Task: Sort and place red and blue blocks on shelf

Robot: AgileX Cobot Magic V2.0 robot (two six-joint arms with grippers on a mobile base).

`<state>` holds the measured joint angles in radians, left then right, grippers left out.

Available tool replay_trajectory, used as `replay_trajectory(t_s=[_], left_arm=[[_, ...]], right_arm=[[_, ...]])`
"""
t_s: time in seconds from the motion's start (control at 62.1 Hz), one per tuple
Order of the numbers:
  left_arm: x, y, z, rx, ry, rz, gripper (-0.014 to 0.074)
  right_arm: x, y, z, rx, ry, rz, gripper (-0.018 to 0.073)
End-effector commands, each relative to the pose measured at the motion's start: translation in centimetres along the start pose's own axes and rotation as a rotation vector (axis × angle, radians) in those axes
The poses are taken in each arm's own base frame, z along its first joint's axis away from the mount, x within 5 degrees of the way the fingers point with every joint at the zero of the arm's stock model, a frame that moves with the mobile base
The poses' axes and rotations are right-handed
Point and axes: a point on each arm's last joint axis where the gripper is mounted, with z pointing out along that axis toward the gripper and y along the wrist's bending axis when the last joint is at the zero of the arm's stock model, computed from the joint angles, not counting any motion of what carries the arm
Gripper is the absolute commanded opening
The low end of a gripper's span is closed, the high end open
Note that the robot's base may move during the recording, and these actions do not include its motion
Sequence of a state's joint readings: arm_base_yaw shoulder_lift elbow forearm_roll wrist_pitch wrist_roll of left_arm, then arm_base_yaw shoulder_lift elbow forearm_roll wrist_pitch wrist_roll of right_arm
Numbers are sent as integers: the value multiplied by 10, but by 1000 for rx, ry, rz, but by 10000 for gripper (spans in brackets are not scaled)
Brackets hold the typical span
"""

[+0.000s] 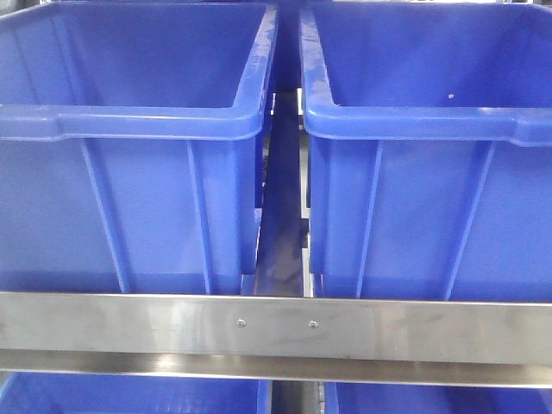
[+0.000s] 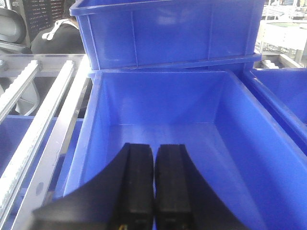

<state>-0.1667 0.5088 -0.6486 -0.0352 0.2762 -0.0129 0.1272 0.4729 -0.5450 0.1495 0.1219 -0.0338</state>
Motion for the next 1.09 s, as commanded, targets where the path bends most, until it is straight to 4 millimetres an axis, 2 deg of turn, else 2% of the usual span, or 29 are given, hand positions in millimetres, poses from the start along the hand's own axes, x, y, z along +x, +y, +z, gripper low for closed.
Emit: replay_trajectory(t_s=[0.0, 0.306, 0.402, 0.563, 0.708, 1.078], left_arm=[[-20, 0, -4, 1, -122, -4, 125], [-20, 0, -4, 1, -120, -4, 125], [-20, 0, -4, 1, -118, -4, 125], [-19, 0, -4, 1, -117, -4, 125], [-19, 0, -4, 1, -117, -4, 125], [-19, 0, -4, 1, -117, -4, 125]], right_arm=[[-21, 0, -3, 8, -136, -14, 55], [-21, -5, -11, 63, -148, -26, 55], [-13, -10, -18, 118, -170, -49, 55], [17, -13, -29, 134, -184, -74, 55], [54, -16, -38, 138, -170, -75, 55], [113, -21, -57, 138, -215, -78, 55]])
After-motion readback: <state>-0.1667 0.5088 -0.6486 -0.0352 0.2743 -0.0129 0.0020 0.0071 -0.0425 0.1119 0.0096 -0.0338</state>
